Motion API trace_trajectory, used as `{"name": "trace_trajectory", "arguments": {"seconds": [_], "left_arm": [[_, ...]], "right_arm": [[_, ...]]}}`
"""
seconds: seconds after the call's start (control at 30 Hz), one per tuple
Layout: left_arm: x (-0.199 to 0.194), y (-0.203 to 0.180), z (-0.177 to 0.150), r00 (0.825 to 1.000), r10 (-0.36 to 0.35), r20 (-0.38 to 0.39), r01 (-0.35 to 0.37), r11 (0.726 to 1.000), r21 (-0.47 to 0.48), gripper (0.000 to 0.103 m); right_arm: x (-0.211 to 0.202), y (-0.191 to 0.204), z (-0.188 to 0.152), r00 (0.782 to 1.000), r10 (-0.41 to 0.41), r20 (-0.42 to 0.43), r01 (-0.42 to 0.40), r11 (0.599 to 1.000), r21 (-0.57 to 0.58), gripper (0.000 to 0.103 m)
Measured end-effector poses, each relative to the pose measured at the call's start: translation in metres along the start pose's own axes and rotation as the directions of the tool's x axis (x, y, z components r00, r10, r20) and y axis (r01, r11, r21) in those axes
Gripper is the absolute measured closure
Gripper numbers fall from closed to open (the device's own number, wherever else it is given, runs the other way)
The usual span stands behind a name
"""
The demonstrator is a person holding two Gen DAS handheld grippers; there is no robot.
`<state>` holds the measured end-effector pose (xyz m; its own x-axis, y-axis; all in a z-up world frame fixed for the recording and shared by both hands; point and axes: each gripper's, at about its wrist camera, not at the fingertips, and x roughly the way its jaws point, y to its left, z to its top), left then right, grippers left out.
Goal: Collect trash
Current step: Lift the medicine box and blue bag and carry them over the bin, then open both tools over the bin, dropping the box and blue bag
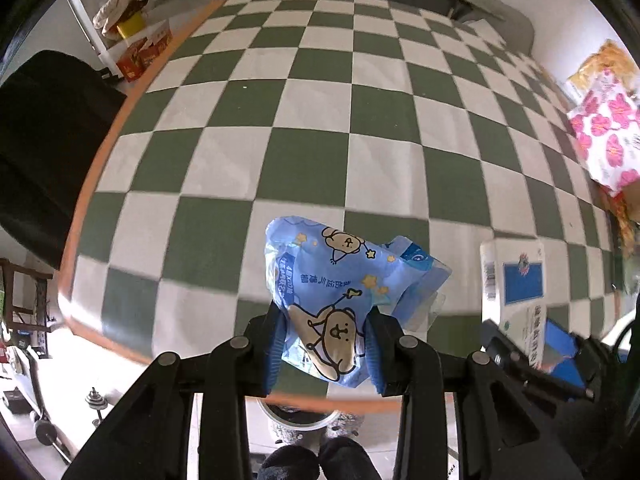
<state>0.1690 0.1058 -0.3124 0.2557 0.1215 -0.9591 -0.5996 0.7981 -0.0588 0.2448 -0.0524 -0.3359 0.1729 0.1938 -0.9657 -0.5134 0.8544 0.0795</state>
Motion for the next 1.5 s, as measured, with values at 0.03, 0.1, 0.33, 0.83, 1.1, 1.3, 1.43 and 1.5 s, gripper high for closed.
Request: {"name": "trace_trajectory", "arguments": {"seconds": [0.03, 0.1, 0.33, 0.83, 1.1, 1.3, 1.43, 1.5], "left_arm": [[-0.005, 0.006, -0.008, 1.000, -0.005, 0.002, 0.005, 1.000, 0.000, 0.072], [-0.014, 0.021, -0.028, 1.000, -0.016, 0.004, 0.016, 1.000, 0.001, 0.072], [0.023, 0.080, -0.122, 0.987, -0.048, -0.154, 0.038, 0.997, -0.071, 0.072], [0.311, 0.134, -0.238, 0.868, -0.199, -0.454, 0.113, 0.971, -0.210, 0.038], [0.327, 0.150, -0.263, 0.885, -0.122, -0.449, 0.048, 0.984, -0.173, 0.000], [0.285, 0.150, -0.263, 0.919, -0.015, -0.393, -0.025, 0.995, -0.098, 0.000], [0.237, 0.147, -0.258, 0.933, 0.024, -0.359, -0.050, 0.997, -0.064, 0.000], [0.211, 0.142, -0.253, 0.938, 0.030, -0.345, -0.050, 0.998, -0.049, 0.000]], "right_arm": [[-0.010, 0.001, -0.015, 0.999, 0.032, 0.003, -0.032, 0.999, 0.009, 0.029], [-0.027, 0.002, -0.038, 0.996, 0.086, -0.001, -0.086, 0.996, 0.033, 0.029], [-0.009, -0.003, -0.157, 0.966, 0.215, -0.141, -0.191, 0.967, 0.166, 0.029], [0.287, 0.030, -0.281, 0.926, 0.214, -0.311, -0.127, 0.952, 0.279, 0.028], [0.348, 0.041, -0.314, 0.911, 0.250, -0.329, -0.162, 0.948, 0.272, 0.000], [0.312, 0.044, -0.309, 0.930, 0.195, -0.311, -0.133, 0.969, 0.207, 0.000], [0.261, 0.039, -0.300, 0.945, 0.110, -0.308, -0.069, 0.988, 0.142, 0.000], [0.227, 0.036, -0.295, 0.951, 0.076, -0.300, -0.044, 0.993, 0.114, 0.000]]}}
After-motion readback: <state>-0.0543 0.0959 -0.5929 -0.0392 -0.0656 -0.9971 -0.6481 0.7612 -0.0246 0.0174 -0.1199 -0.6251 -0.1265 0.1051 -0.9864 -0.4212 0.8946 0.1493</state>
